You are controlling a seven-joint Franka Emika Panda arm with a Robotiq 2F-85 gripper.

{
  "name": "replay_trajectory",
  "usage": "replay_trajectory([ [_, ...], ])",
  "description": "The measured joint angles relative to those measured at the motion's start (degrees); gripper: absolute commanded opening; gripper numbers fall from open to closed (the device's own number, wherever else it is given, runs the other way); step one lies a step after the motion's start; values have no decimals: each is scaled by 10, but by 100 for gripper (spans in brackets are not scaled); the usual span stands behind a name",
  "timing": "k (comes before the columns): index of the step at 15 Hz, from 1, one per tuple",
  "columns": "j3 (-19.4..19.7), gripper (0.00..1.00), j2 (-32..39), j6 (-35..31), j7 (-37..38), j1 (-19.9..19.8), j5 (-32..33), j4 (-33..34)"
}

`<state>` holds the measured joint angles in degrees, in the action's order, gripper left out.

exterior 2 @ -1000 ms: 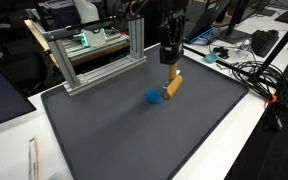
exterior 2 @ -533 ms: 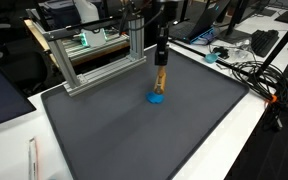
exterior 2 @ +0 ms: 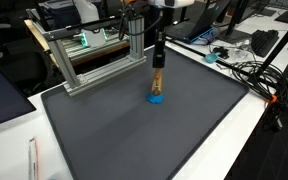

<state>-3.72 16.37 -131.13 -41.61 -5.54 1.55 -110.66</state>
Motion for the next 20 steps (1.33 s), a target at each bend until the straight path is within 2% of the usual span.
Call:
replay_trajectory([
  [8,1,23,34,-32,-76,-3,0,0],
  [20,1,23,57,-15,-127,-6,-2,24],
])
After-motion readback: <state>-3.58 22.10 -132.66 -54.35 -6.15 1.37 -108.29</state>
